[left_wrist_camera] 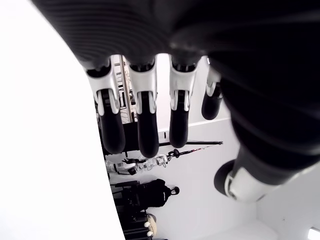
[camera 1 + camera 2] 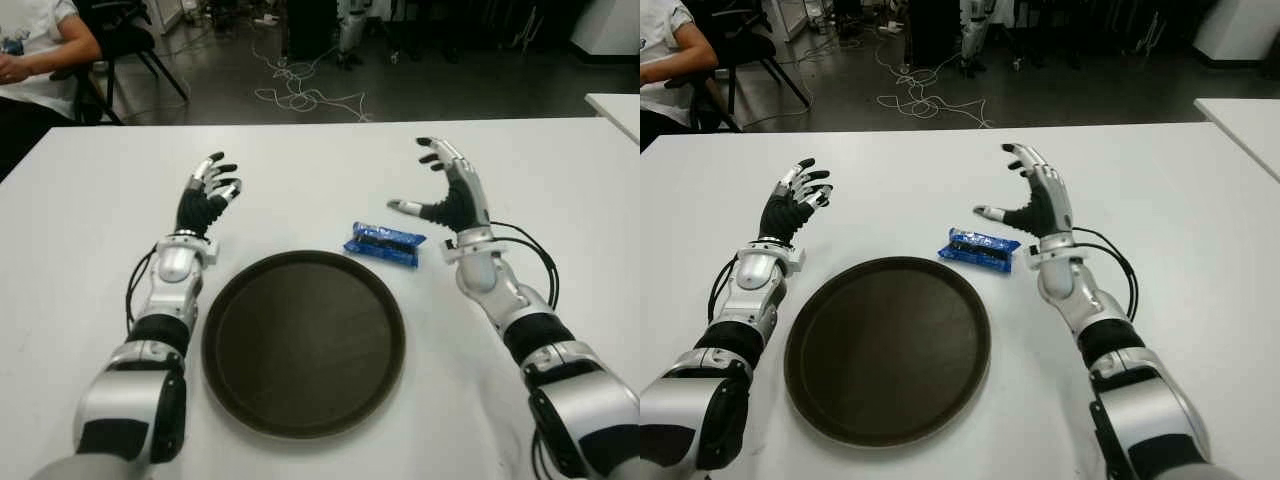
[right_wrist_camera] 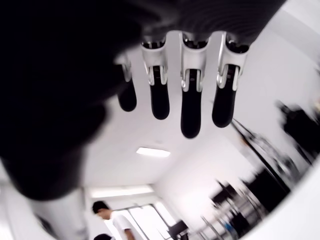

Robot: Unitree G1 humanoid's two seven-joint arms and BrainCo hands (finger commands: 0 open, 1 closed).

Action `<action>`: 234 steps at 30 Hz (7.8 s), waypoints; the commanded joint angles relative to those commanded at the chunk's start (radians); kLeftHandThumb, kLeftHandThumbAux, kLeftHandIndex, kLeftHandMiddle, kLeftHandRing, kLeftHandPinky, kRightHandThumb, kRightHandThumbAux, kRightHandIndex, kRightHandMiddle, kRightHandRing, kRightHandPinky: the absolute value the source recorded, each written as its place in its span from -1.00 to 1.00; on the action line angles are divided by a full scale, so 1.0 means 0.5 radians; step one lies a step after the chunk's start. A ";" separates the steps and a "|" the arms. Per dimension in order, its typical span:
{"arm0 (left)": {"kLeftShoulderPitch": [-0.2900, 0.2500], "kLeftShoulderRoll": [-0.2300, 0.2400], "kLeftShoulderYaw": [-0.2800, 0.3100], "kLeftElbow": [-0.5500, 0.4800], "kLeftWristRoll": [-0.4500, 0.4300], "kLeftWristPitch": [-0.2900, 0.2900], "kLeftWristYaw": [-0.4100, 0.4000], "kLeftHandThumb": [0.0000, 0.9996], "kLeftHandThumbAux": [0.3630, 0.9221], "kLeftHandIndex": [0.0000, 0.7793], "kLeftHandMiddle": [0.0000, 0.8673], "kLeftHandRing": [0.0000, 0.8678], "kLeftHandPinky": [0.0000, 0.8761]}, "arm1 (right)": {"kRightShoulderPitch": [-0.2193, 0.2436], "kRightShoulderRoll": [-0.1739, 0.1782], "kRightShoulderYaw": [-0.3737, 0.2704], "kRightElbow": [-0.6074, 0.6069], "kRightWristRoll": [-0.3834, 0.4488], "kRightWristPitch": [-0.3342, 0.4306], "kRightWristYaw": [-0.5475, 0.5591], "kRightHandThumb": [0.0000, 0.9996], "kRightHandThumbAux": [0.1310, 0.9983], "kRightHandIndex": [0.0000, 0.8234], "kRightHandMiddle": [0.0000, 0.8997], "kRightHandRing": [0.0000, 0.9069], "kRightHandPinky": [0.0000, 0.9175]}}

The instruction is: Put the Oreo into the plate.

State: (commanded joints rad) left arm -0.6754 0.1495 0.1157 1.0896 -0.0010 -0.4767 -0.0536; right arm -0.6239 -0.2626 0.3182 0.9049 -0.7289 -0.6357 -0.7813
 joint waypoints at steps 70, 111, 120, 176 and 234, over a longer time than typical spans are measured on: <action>0.013 0.001 -0.013 -0.016 0.022 -0.023 0.021 -0.08 0.21 -0.68 -0.46 -0.43 -0.35 | 0.475 -0.121 0.396 -1.603 -0.779 1.788 1.558 -1.00 0.84 0.05 0.22 0.21 0.14; -0.004 -0.013 -0.003 -0.009 0.003 -0.002 0.017 -0.11 0.13 -0.67 -0.46 -0.42 -0.34 | 0.438 -0.080 0.359 -1.734 -0.814 1.794 1.872 -1.00 0.66 -0.41 -0.45 -0.46 -0.48; -0.010 -0.005 -0.014 -0.001 0.026 0.028 0.053 -0.18 0.14 -0.68 -0.47 -0.42 -0.36 | 0.333 0.033 0.256 -1.561 -0.580 1.819 1.900 -1.00 0.61 -0.62 -0.61 -0.60 -0.60; 0.017 -0.003 -0.050 -0.035 0.060 -0.021 0.054 -0.13 0.18 -0.69 -0.47 -0.41 -0.32 | 0.205 0.095 0.460 -1.136 -0.548 2.104 1.749 -1.00 0.36 -1.00 -1.00 -1.00 -1.00; 0.032 -0.011 -0.038 -0.039 0.036 -0.044 0.022 -0.10 0.11 -0.70 -0.48 -0.42 -0.31 | 0.062 0.105 0.352 -0.720 -0.258 1.903 1.616 -1.00 0.40 -1.00 -1.00 -1.00 -1.00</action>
State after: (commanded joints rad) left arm -0.6593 0.1438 0.0966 1.0702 0.0169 -0.4988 -0.0426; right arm -0.5932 -0.2100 0.4943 0.5450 -0.8580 0.3157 0.0266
